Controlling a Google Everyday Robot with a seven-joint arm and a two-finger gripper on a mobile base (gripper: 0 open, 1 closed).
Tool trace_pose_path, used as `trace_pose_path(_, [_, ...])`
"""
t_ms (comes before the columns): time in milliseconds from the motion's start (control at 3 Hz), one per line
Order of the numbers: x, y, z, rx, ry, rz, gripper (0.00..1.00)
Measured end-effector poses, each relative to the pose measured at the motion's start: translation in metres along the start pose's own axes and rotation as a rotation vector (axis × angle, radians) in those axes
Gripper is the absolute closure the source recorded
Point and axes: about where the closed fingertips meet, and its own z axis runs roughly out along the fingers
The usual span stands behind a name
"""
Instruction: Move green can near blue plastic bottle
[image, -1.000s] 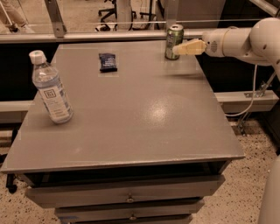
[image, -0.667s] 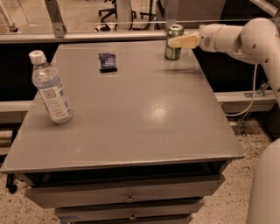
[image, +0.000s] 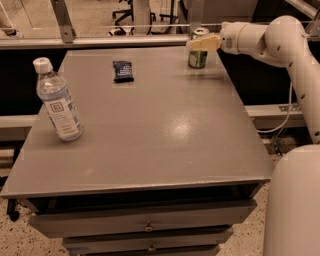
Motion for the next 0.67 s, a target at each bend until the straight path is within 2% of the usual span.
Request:
trace_pose_path(333, [0.0111, 0.0034, 0.0056, -0.020, 0.026, 0.003, 0.05])
trace_pose_path(667, [0.0196, 0.0054, 0.0091, -0.034, 0.037, 0.012, 0.21])
